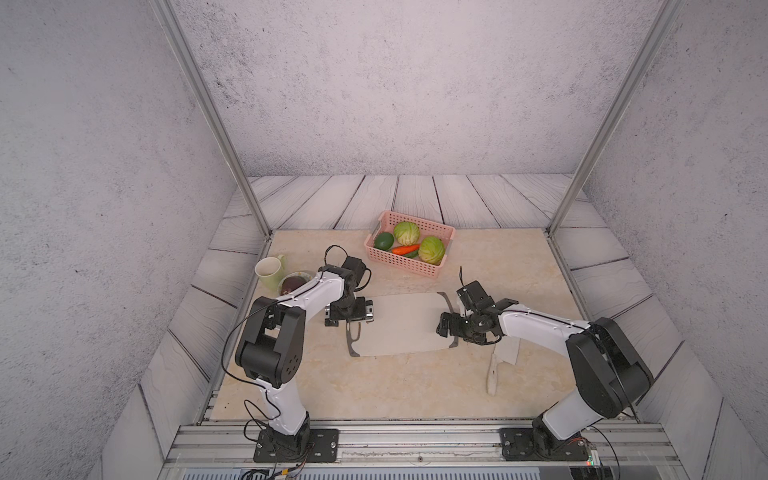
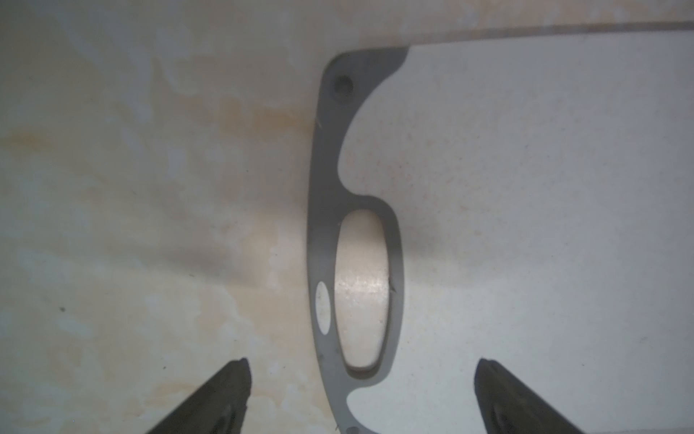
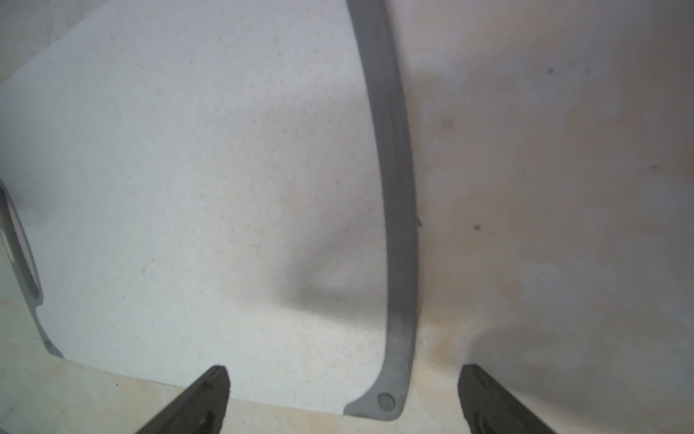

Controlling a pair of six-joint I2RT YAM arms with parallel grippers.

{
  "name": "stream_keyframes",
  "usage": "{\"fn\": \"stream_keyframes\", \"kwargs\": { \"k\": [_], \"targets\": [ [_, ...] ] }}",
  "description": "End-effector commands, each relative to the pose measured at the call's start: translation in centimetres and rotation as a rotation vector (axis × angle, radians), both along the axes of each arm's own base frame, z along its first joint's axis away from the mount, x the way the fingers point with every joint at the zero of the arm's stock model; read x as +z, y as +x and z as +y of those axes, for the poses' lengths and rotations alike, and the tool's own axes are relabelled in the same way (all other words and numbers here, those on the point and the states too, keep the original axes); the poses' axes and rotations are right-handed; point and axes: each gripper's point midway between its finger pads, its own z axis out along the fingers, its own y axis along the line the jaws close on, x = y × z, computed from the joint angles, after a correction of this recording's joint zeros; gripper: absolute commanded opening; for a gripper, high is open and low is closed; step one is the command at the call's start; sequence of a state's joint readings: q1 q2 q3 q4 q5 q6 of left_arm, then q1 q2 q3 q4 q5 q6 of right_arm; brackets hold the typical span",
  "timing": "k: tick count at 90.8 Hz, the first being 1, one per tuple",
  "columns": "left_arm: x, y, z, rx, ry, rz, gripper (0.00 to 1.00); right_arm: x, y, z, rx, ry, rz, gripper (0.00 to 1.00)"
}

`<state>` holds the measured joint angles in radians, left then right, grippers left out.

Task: Align the knife with the edge of the cutting board
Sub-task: Adjust the work surface at the center of the board.

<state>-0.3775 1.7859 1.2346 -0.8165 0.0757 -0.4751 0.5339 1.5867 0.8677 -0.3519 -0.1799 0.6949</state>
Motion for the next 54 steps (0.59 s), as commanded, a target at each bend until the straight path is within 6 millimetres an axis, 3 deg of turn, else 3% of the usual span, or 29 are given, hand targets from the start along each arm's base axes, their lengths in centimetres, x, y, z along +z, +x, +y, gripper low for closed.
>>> {"fn": "stream_keyframes", "kwargs": {
  "k": [1,54],
  "targets": [
    [0.7,0.1,-0.9,-0.016,-0.052,-0.023,0.98,0.4,0.3,0.3,-0.016,0.016,-0.012,0.99],
    [-2.4,-0.8,-2.4,-0.010,-0.109,0.113,0.98,0.0,-0.3,1.0,-0.015,0.059,-0.009,0.97]
  ]
}}
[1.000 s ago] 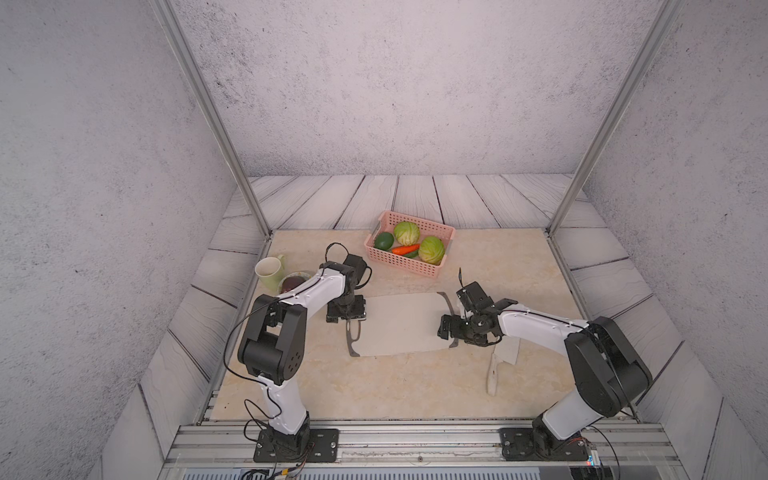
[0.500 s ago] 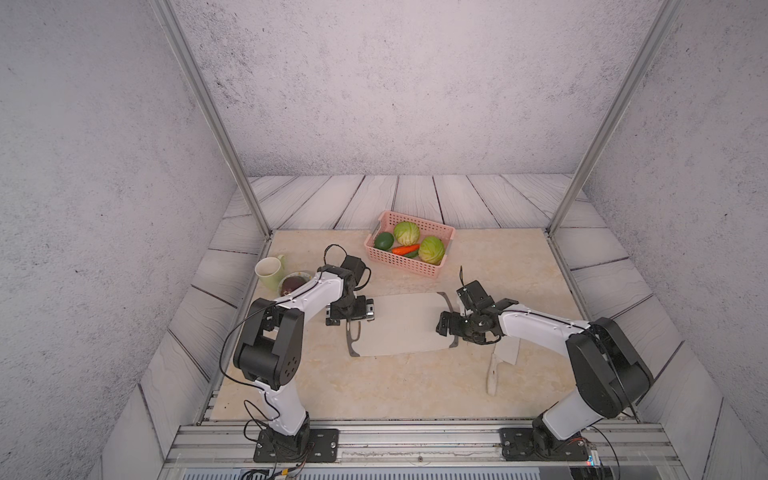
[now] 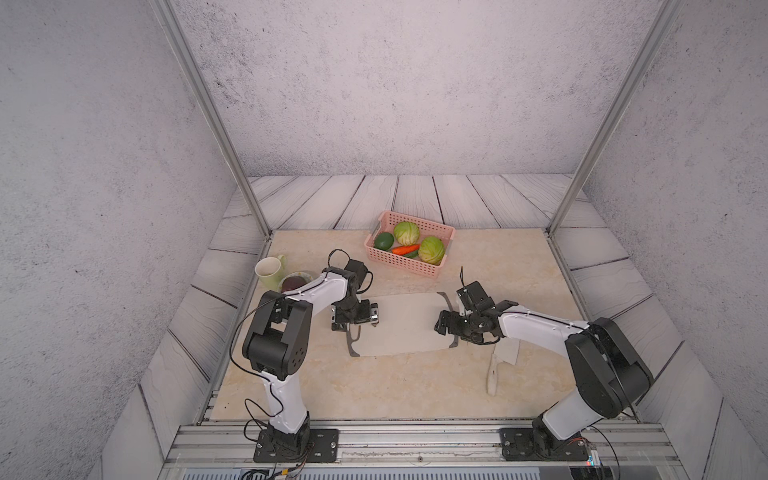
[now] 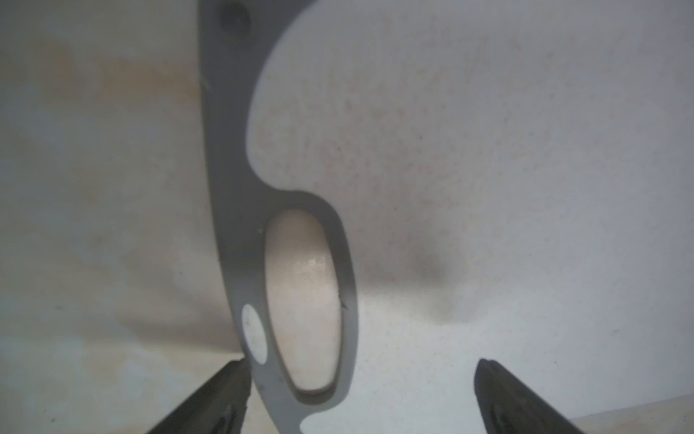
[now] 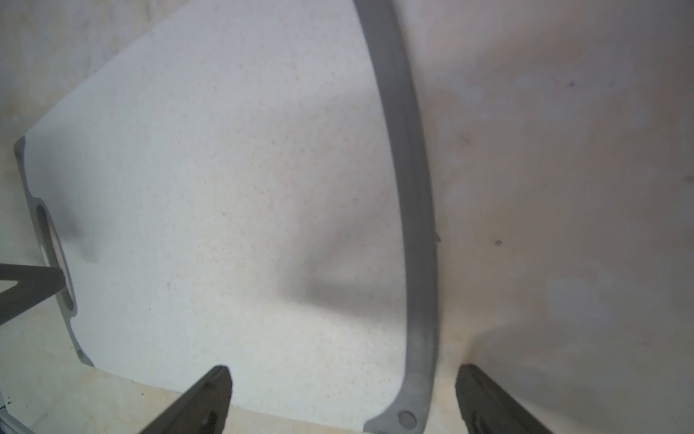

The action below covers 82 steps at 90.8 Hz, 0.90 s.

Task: Align the knife with the edge of the cutting board
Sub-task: Adjust the work surface at the center of the board.

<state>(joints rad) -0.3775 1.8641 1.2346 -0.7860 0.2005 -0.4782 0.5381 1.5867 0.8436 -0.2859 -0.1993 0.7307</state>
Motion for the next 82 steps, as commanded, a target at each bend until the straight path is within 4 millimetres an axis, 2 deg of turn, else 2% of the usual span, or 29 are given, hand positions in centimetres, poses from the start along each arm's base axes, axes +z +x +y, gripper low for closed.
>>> {"fn": "stream_keyframes", "kwargs": {
  "k": [1,28,82],
  "targets": [
    [-0.1,-0.1,-0.4,-0.003,-0.011,0.021,0.98,0.0,-0.6,0.3,0.005,0.012,0.005,0.97],
    [-0.7,-0.2,-0.5,-0.012,-0.002,0.043,0.98,-0.9,-1.5,1.2,0.037,-0.004,0.020,0.96],
    [-1.7,-0.8,-1.8,-0.054,0.011,0.066,0.98,-1.7,-4.1,1.2,0.066,-0.041,0.038,0.94]
  ]
}}
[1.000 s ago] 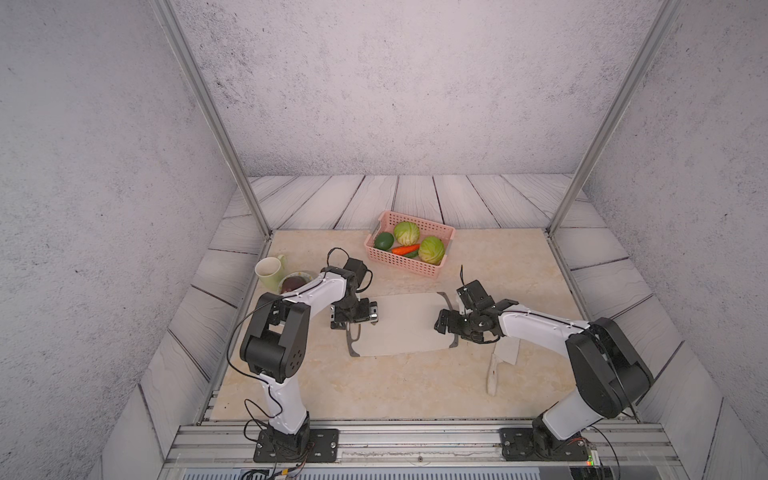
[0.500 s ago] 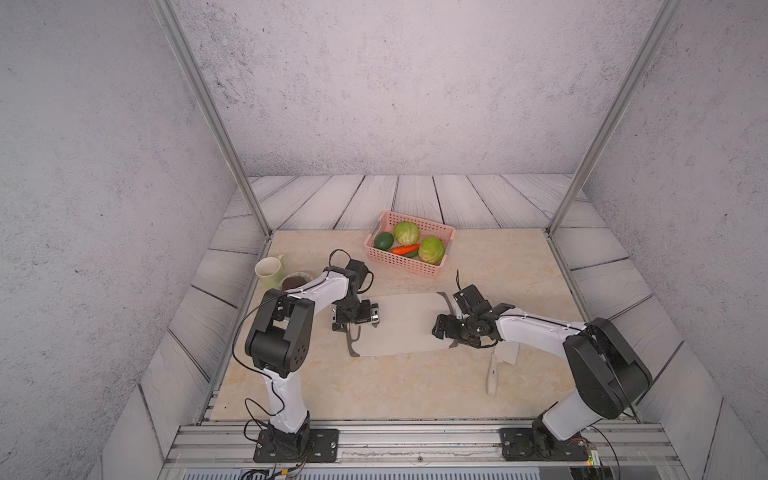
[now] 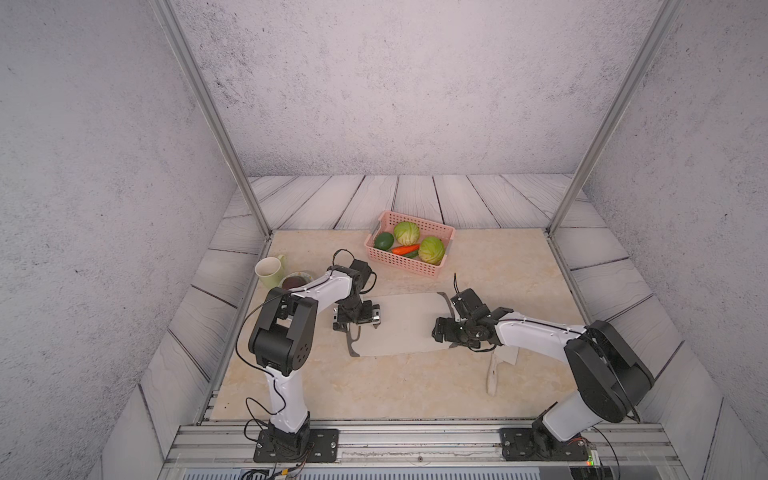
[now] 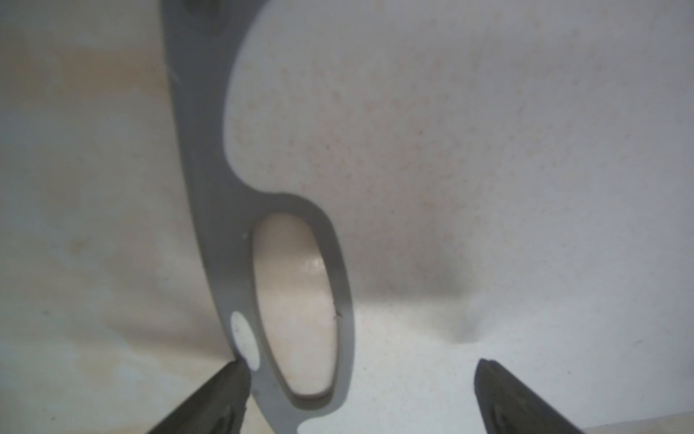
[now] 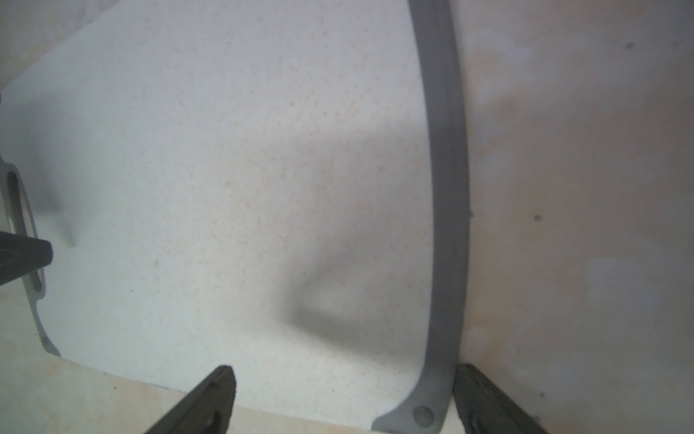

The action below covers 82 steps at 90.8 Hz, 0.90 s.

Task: Align the knife with the edge of the cutting board
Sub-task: Adjust the work surface at the center of the board.

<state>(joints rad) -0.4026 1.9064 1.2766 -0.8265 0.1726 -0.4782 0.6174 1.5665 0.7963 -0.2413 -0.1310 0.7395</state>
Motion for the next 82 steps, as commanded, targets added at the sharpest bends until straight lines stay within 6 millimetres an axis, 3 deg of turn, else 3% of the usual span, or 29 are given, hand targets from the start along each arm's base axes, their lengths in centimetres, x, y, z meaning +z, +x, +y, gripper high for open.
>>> {"fn": "stream_keyframes", "kwargs": {
  "k": [1,27,82],
  "targets": [
    [-1.2,-0.7,-1.5,-0.030,-0.030,0.040,0.98,-1.0,-2.7,0.2,0.025,-0.004,0.082,0.94],
    [-1.0,-0.7,-2.2,-0.039,-0.043,0.030,0.98,-0.4,-3.6,-0.5,0.020,-0.026,0.069,0.95],
    [-1.3,-1.2,-3.0,0.019,-0.065,0.079,0.98,-1.2,-3.9,-1.1,0.012,-0.061,0.088,0.98]
  ]
}}
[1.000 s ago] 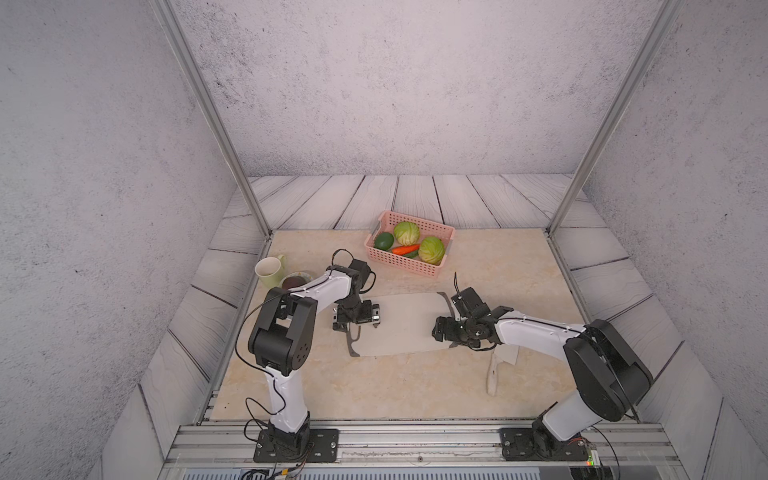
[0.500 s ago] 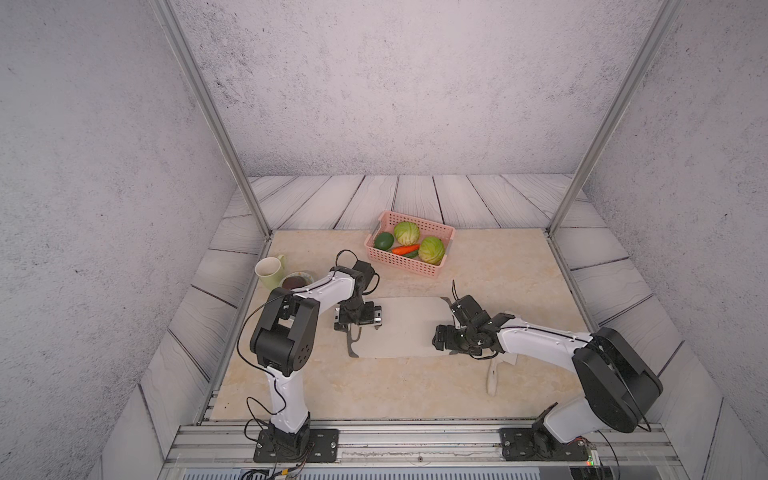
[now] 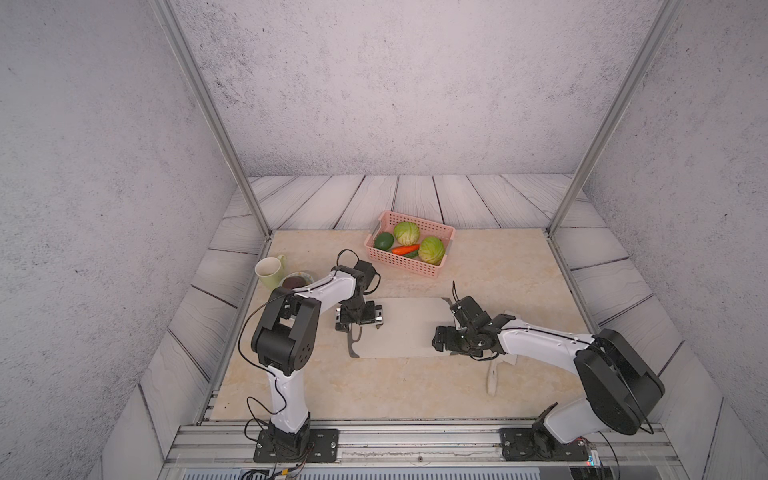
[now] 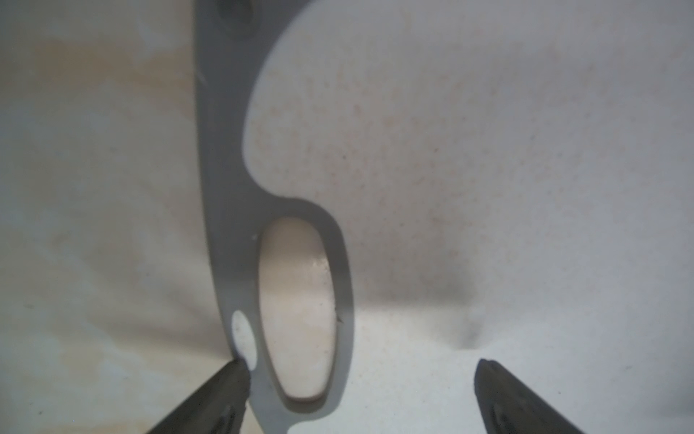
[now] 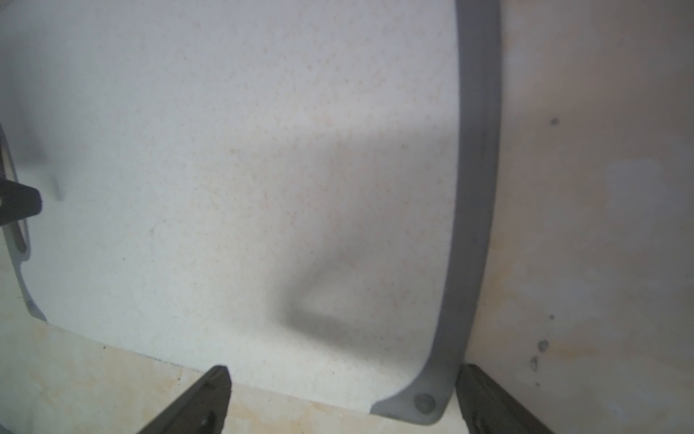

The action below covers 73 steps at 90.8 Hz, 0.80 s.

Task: Align the knife with the edge of the cutting board
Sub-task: Adjust the work surface at the center of the board.

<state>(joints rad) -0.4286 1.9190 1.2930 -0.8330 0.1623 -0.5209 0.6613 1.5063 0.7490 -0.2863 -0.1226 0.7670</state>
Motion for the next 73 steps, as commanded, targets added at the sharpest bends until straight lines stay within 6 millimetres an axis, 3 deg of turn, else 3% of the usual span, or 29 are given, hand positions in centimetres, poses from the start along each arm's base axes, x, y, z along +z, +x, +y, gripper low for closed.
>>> {"fn": "stream_keyframes", "kwargs": {
  "k": [1,73],
  "targets": [
    [-1.2,-1.1,-2.3,0.004,-0.079,0.075,0.98,-1.0,-1.3,-0.9,-0.002,-0.044,0.055,0.98],
    [-0.9,-0.1,-2.9,-0.021,-0.049,0.046,0.98,-0.6,-1.9,-1.9,-0.013,-0.072,0.052,0.99]
  ]
}}
